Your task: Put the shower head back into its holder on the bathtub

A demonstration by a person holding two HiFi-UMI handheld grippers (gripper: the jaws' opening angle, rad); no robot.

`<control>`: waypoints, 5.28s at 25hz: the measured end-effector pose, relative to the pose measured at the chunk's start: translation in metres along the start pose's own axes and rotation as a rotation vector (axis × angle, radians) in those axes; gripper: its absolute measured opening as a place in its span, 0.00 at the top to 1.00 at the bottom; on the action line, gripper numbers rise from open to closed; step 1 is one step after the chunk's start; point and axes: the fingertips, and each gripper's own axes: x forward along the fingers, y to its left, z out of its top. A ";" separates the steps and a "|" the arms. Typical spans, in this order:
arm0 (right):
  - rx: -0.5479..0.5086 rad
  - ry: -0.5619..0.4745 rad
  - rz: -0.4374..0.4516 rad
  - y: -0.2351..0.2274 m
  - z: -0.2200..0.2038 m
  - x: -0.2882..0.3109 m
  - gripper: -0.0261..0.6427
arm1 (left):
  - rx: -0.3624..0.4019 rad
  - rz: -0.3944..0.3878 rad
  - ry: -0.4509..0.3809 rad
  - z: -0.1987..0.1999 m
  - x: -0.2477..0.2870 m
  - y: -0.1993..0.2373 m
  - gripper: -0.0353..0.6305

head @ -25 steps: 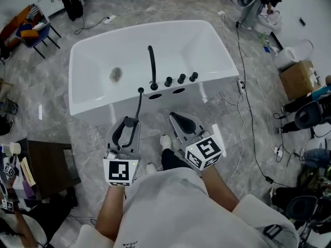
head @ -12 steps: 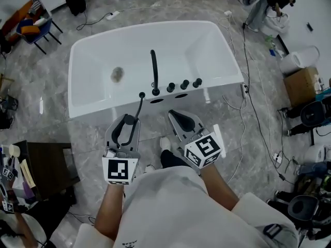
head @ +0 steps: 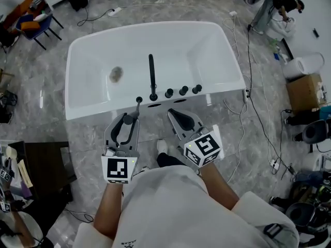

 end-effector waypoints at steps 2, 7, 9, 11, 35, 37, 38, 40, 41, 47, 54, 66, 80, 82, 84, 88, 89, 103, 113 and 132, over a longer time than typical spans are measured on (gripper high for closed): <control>0.002 0.004 0.014 -0.010 0.002 0.006 0.93 | 0.000 0.012 0.014 -0.001 0.010 0.001 0.74; 0.005 0.016 0.048 -0.033 0.005 0.021 0.93 | -0.011 0.042 0.048 -0.008 0.033 0.004 0.74; 0.004 0.025 0.065 -0.040 0.004 0.028 0.93 | -0.016 0.054 0.066 -0.014 0.040 0.006 0.74; 0.003 0.032 0.083 -0.046 0.002 0.034 0.93 | -0.019 0.066 0.080 -0.020 0.047 0.007 0.74; 0.010 0.140 0.192 -0.053 -0.039 0.077 0.93 | -0.057 0.101 0.173 -0.076 0.088 0.028 0.74; 0.018 0.145 0.175 -0.054 -0.041 0.081 0.93 | -0.052 0.079 0.185 -0.082 0.093 0.032 0.74; 0.024 0.148 0.168 -0.054 -0.042 0.084 0.93 | -0.051 0.069 0.190 -0.084 0.094 0.034 0.74; 0.034 0.156 0.157 -0.052 -0.045 0.089 0.93 | -0.053 0.051 0.196 -0.089 0.096 0.037 0.74; 0.036 0.163 0.153 -0.051 -0.048 0.091 0.93 | -0.056 0.043 0.199 -0.092 0.098 0.038 0.74; 0.044 0.210 0.128 -0.059 -0.067 0.107 0.93 | -0.066 0.018 0.226 -0.114 0.116 0.043 0.74; 0.036 0.249 0.114 -0.062 -0.088 0.120 0.93 | -0.094 0.010 0.255 -0.141 0.131 0.050 0.74; 0.073 0.292 0.089 -0.065 -0.124 0.149 0.93 | -0.089 -0.040 0.312 -0.192 0.162 0.059 0.74; 0.115 0.343 0.074 -0.076 -0.158 0.173 0.93 | -0.080 -0.061 0.390 -0.246 0.190 0.068 0.74; 0.121 0.349 0.071 -0.077 -0.162 0.174 0.93 | -0.080 -0.064 0.397 -0.252 0.193 0.068 0.74; 0.123 0.355 0.068 -0.079 -0.166 0.173 0.93 | -0.080 -0.067 0.405 -0.257 0.196 0.067 0.74; 0.123 0.366 0.055 -0.085 -0.172 0.170 0.93 | -0.077 -0.068 0.424 -0.269 0.201 0.065 0.74; 0.123 0.368 0.052 -0.088 -0.173 0.169 0.93 | -0.078 -0.065 0.426 -0.271 0.202 0.065 0.74; 0.134 0.370 0.035 -0.097 -0.177 0.164 0.93 | -0.090 -0.060 0.437 -0.277 0.209 0.066 0.74; 0.138 0.373 0.025 -0.097 -0.178 0.159 0.93 | -0.071 -0.076 0.484 -0.295 0.213 0.062 0.74; 0.084 0.295 0.057 -0.091 -0.136 0.119 0.93 | -0.085 0.004 0.504 -0.271 0.193 0.054 0.60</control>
